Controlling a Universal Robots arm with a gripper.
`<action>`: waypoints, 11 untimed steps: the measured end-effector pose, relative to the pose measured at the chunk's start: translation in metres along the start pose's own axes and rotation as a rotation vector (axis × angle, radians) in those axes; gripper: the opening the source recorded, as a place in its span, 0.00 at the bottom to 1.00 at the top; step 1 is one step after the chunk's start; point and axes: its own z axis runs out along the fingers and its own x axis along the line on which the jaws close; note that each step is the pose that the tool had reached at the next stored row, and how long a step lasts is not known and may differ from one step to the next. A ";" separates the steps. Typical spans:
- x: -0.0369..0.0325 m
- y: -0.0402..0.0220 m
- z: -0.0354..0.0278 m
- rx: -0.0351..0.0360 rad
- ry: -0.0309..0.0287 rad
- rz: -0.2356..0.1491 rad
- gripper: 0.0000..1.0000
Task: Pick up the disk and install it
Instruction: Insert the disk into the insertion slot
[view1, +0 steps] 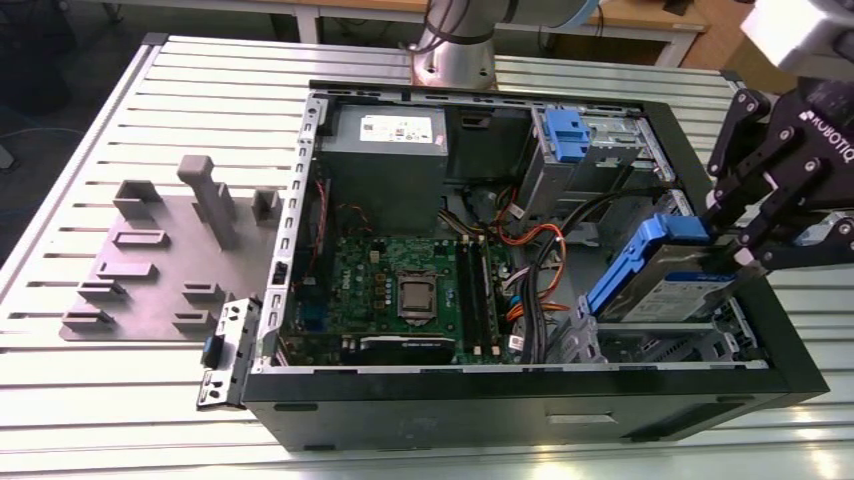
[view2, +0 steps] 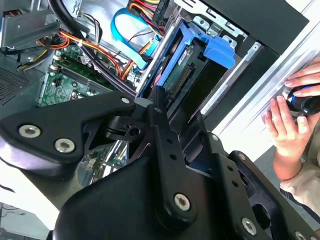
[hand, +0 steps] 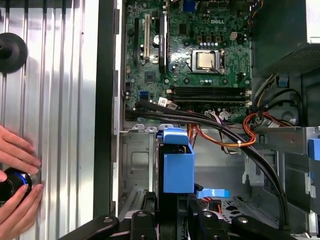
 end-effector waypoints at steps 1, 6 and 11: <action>0.0001 -0.0001 0.0018 -0.0001 0.0000 0.000 0.35; 0.0006 -0.0007 0.0109 -0.0003 0.0000 0.000 0.35; 0.0010 -0.0013 0.0200 -0.0004 0.0001 0.000 0.35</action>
